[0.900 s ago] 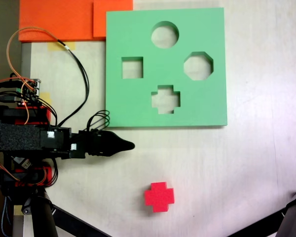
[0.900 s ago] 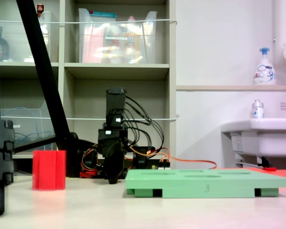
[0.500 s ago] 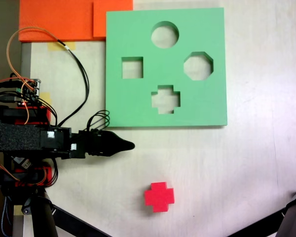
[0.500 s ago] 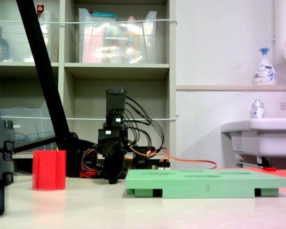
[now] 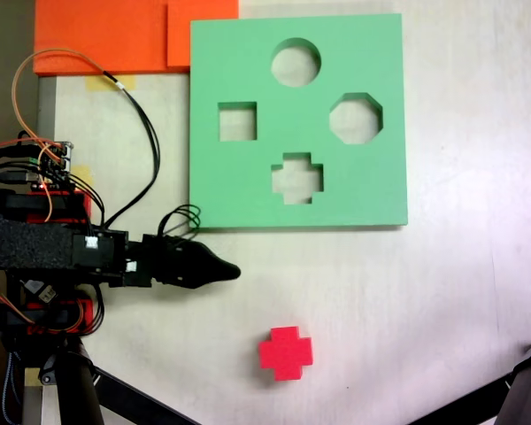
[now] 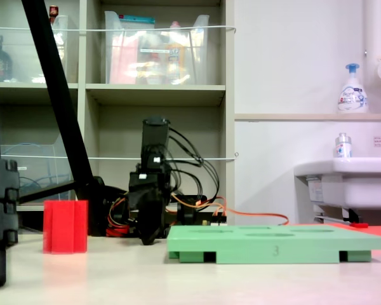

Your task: Put the cross columnar block into the corresponding hole

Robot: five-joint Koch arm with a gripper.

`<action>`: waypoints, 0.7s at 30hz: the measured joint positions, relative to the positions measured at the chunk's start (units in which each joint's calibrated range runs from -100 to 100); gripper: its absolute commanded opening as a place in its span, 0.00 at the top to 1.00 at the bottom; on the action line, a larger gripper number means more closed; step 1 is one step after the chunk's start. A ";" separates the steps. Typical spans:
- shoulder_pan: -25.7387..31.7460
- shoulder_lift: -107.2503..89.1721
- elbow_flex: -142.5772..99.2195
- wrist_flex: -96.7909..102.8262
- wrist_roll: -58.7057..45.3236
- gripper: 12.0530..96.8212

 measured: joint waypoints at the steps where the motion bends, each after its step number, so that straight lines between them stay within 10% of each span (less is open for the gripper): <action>1: -0.59 0.00 0.00 0.00 2.34 0.55; 21: -7.81 0.00 1.86 -6.95 24.91 0.60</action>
